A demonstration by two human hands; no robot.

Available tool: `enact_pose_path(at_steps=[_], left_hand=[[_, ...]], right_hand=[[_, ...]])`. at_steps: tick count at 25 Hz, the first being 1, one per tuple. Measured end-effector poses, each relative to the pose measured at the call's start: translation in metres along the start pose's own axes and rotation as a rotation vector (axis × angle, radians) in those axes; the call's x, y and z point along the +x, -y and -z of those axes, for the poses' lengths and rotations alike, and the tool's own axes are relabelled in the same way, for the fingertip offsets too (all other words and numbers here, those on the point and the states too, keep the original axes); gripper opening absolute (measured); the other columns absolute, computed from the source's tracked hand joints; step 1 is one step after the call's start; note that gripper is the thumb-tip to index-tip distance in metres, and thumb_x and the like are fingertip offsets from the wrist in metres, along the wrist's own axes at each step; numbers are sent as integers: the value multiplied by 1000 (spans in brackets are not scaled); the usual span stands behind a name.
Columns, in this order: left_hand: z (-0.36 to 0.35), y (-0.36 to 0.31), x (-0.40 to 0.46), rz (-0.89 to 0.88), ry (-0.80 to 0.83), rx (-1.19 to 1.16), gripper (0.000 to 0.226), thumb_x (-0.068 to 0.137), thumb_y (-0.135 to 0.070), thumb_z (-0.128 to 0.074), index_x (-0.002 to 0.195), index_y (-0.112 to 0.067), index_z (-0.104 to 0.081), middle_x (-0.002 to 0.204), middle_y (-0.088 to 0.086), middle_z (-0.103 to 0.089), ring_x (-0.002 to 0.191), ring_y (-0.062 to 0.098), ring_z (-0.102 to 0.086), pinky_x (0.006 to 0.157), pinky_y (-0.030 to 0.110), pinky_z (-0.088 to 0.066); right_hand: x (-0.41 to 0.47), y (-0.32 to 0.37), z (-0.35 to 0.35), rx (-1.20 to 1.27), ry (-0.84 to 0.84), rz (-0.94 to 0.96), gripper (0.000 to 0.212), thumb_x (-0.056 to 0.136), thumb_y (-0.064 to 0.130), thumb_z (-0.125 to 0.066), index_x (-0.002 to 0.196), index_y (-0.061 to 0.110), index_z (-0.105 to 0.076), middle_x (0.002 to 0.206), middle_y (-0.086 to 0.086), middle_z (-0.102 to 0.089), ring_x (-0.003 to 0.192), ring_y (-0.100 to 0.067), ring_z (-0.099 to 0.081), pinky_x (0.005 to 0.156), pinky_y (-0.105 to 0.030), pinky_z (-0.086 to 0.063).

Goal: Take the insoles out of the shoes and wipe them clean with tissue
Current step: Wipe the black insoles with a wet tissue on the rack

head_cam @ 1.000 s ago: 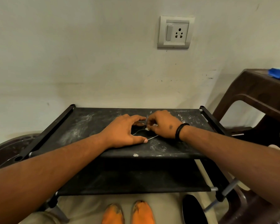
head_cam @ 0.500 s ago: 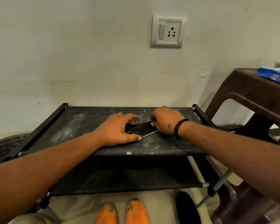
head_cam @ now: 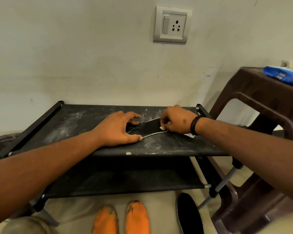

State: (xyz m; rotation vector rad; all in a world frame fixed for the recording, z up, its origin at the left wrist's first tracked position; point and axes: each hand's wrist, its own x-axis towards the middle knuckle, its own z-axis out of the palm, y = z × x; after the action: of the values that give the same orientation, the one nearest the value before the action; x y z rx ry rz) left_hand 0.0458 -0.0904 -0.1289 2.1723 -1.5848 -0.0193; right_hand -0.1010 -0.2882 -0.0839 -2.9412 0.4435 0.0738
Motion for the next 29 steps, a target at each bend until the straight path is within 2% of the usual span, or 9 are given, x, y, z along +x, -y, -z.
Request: enact_pose_path(at_steps=[3,7,10,12,14,16,20,27,29], left_hand=[[2,0,0,3,4,4,74,81,-56,-74,145,-32,-45,128,-19,-67,113,5,-51,95,27,-39],[1,0,0,-6,1,-11,73,82,-55,-75,144,-32,-46,127,-18,-67,112,4,-53,93,25,-37],[1,0,1,-1,-8,-9,78,77,-61,-74,144,-32,-47,124,-18,-68,110,2,-52,92,24,-35],[1,1,-1,-1,4,1,86,69,-73,-63,144,-34,-46,123,-20,-68,111,3,-52,94,26,-38],[1,2,-1,1,17,-6,87,68,-74,-60,144,-35,-46,123,-21,-68,112,4,-53,95,28,-39],[1,3,-1,5,20,-14,84,70,-71,-62,144,-34,-46,124,-21,-68,111,5,-53,95,28,-39],[0,2,1,14,16,-13,77,79,-61,-73,145,-33,-44,126,-20,-67,113,6,-52,96,29,-39],[1,2,0,15,29,-7,89,68,-75,-59,145,-34,-43,125,-19,-68,119,7,-55,104,34,-41],[2,2,0,19,32,-14,89,67,-76,-58,145,-34,-43,125,-19,-68,119,7,-54,104,34,-42]], right_hand=[[15,-13,-2,-24,-142,-92,12,91,15,-62,94,15,-73,94,-6,-72,85,-23,-66,81,-38,-57],[35,-5,-9,26,-172,-84,13,89,16,-64,97,15,-74,98,-8,-72,89,-26,-67,85,-43,-57],[42,20,-16,88,-140,24,13,89,15,-66,97,16,-75,99,-4,-73,90,-21,-66,84,-37,-56],[43,30,-16,94,-97,96,11,89,16,-67,96,16,-76,98,-2,-73,89,-17,-66,82,-32,-55],[43,24,-10,59,-86,79,10,88,15,-68,95,16,-76,96,-2,-73,87,-18,-66,82,-33,-56],[41,6,-3,32,-97,-3,10,88,13,-68,92,15,-76,94,-3,-73,87,-20,-66,83,-37,-57],[35,-15,3,37,-100,-80,8,86,11,-69,89,15,-76,91,-4,-73,87,-21,-67,80,-35,-56],[48,35,-14,62,-103,99,13,87,17,-70,98,17,-76,97,-2,-74,89,-18,-67,82,-33,-56],[48,31,-9,28,-96,91,11,87,16,-71,96,18,-76,97,-2,-74,88,-19,-66,81,-35,-56]])
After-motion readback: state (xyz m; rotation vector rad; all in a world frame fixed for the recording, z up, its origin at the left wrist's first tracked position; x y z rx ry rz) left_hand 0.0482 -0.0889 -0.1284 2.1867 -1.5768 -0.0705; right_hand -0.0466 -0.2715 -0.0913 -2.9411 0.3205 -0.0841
